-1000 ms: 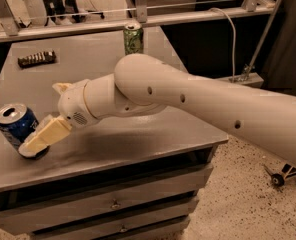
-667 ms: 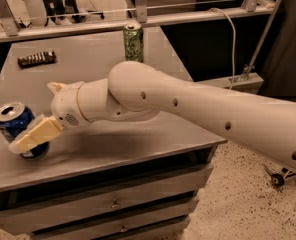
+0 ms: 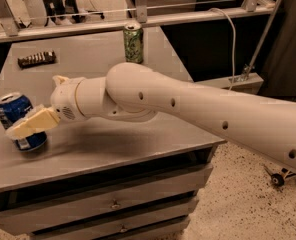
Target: Knock pepsi can over
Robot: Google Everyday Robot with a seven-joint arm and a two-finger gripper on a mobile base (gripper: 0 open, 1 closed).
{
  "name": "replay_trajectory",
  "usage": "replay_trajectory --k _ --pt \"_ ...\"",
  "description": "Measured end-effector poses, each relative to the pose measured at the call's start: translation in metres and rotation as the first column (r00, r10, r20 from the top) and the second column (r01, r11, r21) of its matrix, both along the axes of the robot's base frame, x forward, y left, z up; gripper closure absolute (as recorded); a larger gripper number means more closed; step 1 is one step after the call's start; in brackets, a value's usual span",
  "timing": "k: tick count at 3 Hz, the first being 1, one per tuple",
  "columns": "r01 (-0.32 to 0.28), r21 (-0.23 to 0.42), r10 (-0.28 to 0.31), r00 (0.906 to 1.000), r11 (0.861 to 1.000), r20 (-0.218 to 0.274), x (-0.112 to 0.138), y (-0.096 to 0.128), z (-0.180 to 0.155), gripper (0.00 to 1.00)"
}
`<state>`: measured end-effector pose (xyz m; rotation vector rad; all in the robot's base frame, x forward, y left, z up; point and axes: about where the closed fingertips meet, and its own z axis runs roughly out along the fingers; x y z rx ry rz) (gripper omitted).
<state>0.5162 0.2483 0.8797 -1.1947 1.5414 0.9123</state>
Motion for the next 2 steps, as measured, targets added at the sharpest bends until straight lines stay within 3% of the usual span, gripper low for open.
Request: replay_trajectory --k 1,2 --pt "0.084 -0.013 -0.084 0.9965 0.996 0.0 0.026 -0.015 -0.005 0.0" --pt "0.177 -0.045 -0.176 0.9842 0.983 0.016 0.06 -0.047 -0.012 0.0"
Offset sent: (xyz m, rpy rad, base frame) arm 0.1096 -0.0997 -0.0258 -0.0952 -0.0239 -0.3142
